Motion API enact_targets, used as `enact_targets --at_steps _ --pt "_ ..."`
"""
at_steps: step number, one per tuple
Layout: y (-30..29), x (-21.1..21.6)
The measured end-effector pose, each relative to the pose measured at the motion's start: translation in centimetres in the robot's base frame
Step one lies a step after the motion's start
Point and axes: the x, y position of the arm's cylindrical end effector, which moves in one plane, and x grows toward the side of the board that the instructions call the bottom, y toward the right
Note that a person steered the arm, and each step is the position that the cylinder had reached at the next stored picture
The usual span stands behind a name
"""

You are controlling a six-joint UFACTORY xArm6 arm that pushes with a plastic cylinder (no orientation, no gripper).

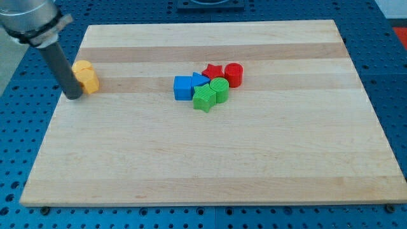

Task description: Move the yellow blocks near to the blue blocks

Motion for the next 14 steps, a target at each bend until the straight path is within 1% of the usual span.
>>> enact_targets --at_steps 1,2,3,4,5,6,7,8,9,10,11,12,13,14 --pt "-0.4 0.8" --pt "-0.5 -1.4" --pt "5.4 -5.3" --pt "13.8 -5.1" --pt "10.1 -5.0" --pt "3.2 -4.3" --pt "2.7 -1.5" --pt "-1.8 -5.4" --pt "-2.0 -6.3" --pt "-0.4 -8.9" --pt "-0.1 -12.2" --pt "-0.2 -11.5" --pt "-0.1 -8.6" --pt "2.3 -8.1"
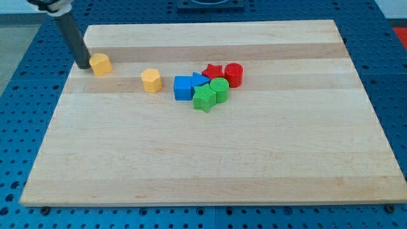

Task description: Move the yellow blocks near to the blue blocks

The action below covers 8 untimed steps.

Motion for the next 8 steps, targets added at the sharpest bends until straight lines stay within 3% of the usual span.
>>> enact_targets --at_steps 1,5,6,7,8 --pt "0.9 -0.6" --pt "7.3 4.6" --pt "4.6 0.6" --pt "5.7 -4.1" --pt "7.8 -3.9"
